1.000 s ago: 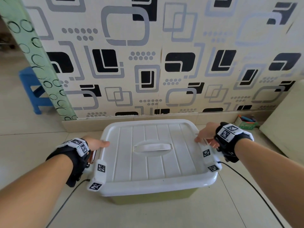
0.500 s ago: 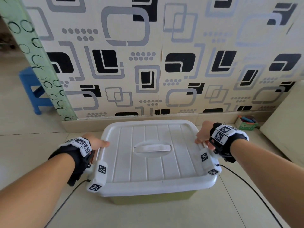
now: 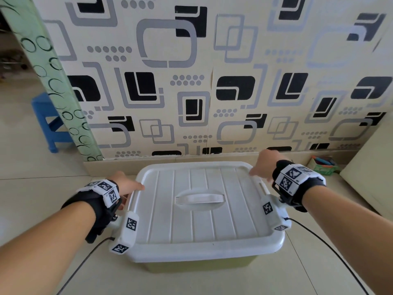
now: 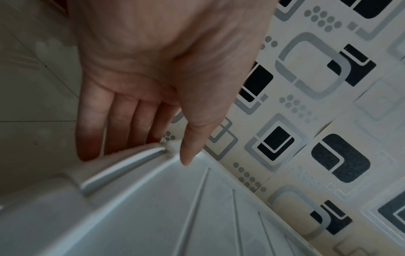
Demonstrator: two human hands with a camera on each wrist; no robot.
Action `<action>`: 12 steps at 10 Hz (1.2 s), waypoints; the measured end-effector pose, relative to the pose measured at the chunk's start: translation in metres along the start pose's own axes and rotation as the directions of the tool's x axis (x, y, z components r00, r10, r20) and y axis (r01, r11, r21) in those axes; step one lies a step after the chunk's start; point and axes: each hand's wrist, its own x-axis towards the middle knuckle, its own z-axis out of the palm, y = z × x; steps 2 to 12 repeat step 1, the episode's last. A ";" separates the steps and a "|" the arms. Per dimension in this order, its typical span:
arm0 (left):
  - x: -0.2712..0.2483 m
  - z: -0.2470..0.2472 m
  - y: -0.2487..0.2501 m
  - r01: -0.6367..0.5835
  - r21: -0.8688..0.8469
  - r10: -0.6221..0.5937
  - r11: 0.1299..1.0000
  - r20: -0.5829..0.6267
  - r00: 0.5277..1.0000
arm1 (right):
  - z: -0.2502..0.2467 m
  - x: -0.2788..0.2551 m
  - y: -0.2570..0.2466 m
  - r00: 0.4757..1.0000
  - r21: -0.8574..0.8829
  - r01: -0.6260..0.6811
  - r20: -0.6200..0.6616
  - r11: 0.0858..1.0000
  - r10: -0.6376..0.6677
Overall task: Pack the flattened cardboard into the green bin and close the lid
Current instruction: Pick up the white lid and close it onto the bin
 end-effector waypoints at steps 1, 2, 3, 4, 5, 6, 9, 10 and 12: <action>-0.001 -0.005 0.005 -0.059 0.074 0.060 0.996 -0.004 0.998 | -0.032 -0.003 -0.013 0.968 0.246 0.097 -0.249 0.965 -0.033; -0.001 -0.005 0.005 -0.059 0.074 0.060 0.996 -0.004 0.998 | -0.032 -0.003 -0.013 0.968 0.246 0.097 -0.249 0.965 -0.033; -0.001 -0.005 0.005 -0.059 0.074 0.060 0.996 -0.004 0.998 | -0.032 -0.003 -0.013 0.968 0.246 0.097 -0.249 0.965 -0.033; -0.001 -0.005 0.005 -0.059 0.074 0.060 0.996 -0.004 0.998 | -0.032 -0.003 -0.013 0.968 0.246 0.097 -0.249 0.965 -0.033; -0.001 -0.005 0.005 -0.059 0.074 0.060 0.996 -0.004 0.998 | -0.032 -0.003 -0.013 0.968 0.246 0.097 -0.249 0.965 -0.033; -0.001 -0.005 0.005 -0.059 0.074 0.060 0.996 -0.004 0.998 | -0.032 -0.003 -0.013 0.968 0.246 0.097 -0.249 0.965 -0.033; -0.001 -0.005 0.005 -0.059 0.074 0.060 0.996 -0.004 0.998 | -0.032 -0.003 -0.013 0.968 0.246 0.097 -0.249 0.965 -0.033; -0.001 -0.005 0.005 -0.059 0.074 0.060 0.996 -0.004 0.998 | -0.032 -0.003 -0.013 0.968 0.246 0.097 -0.249 0.965 -0.033; -0.001 -0.005 0.005 -0.059 0.074 0.060 0.996 -0.004 0.998 | -0.032 -0.003 -0.013 0.968 0.246 0.097 -0.249 0.965 -0.033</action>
